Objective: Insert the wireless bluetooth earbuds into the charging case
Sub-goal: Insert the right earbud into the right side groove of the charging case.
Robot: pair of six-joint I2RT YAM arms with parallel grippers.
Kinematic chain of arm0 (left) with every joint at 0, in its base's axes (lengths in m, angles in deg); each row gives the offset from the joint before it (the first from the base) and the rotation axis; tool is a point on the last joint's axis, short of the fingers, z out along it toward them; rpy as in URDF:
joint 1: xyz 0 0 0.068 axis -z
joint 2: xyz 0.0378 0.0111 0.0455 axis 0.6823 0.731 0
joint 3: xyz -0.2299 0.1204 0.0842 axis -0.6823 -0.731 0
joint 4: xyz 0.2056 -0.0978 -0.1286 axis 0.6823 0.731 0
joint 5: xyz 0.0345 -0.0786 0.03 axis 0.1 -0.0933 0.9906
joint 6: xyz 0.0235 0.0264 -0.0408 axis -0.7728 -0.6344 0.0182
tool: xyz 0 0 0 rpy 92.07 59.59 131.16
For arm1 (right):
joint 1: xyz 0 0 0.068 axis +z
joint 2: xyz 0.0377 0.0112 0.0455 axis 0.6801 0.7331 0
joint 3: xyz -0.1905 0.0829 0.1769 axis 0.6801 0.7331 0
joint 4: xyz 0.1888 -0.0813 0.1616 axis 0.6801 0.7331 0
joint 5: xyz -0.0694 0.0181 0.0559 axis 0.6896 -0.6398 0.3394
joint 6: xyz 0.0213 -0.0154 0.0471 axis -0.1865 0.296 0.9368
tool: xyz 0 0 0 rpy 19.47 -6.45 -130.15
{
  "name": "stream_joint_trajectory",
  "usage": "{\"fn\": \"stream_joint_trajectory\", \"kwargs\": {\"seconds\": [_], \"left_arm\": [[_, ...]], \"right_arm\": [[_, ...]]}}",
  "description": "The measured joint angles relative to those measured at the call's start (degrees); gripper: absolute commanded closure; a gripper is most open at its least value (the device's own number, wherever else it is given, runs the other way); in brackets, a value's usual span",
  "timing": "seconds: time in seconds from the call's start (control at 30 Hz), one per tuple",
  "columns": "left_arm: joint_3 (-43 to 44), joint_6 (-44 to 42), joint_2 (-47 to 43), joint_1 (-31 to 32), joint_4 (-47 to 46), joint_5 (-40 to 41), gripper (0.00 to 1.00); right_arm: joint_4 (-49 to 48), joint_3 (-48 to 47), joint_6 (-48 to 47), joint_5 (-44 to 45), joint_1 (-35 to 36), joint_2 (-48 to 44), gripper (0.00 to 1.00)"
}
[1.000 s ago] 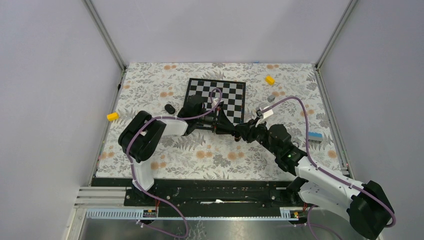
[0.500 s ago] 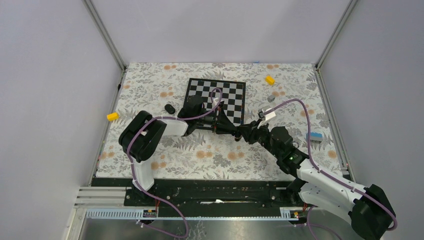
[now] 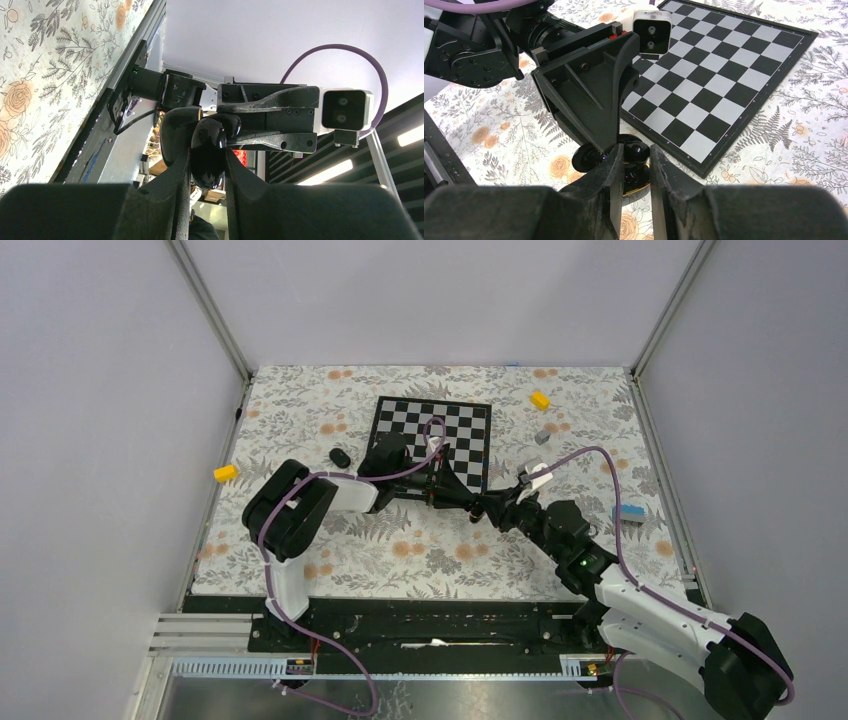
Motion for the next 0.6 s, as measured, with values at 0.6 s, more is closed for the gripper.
{"fn": "stream_joint_trajectory", "kwargs": {"seconds": [0.6], "left_arm": [[-2.51, 13.44, 5.42, 0.07, -12.85, -2.69, 1.00]], "right_arm": [[-3.45, 2.36, -4.35, -5.03, 0.04, 1.22, 0.89]]}}
